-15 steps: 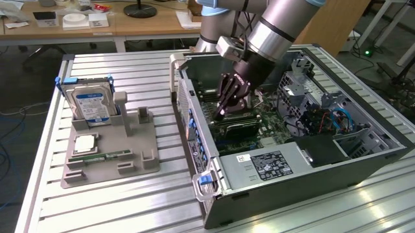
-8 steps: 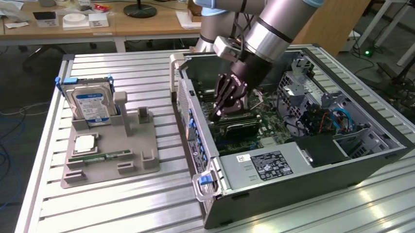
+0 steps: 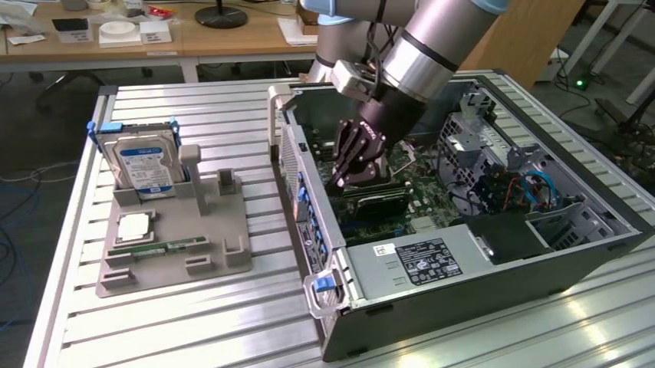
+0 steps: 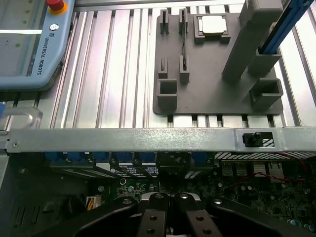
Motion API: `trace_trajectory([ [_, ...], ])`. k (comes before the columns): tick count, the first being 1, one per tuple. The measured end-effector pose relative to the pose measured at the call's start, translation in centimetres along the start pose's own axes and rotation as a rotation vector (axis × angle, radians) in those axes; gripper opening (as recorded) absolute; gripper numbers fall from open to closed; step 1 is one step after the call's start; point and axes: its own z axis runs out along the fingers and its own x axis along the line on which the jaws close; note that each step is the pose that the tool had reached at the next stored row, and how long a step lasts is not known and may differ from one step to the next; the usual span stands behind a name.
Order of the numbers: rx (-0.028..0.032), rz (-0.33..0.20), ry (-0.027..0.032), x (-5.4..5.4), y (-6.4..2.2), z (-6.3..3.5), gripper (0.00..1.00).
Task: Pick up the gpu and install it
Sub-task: 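Press down on the gpu until it lock into place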
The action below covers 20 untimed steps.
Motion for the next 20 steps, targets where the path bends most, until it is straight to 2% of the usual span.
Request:
trace_trajectory([
  [8, -0.0174, -0.001, 0.0009, -0.06, 0.18, 0.07, 0.11],
  [20, -0.0184, -0.002, 0.0015, -0.28, 0.29, 0.43, 0.11],
])
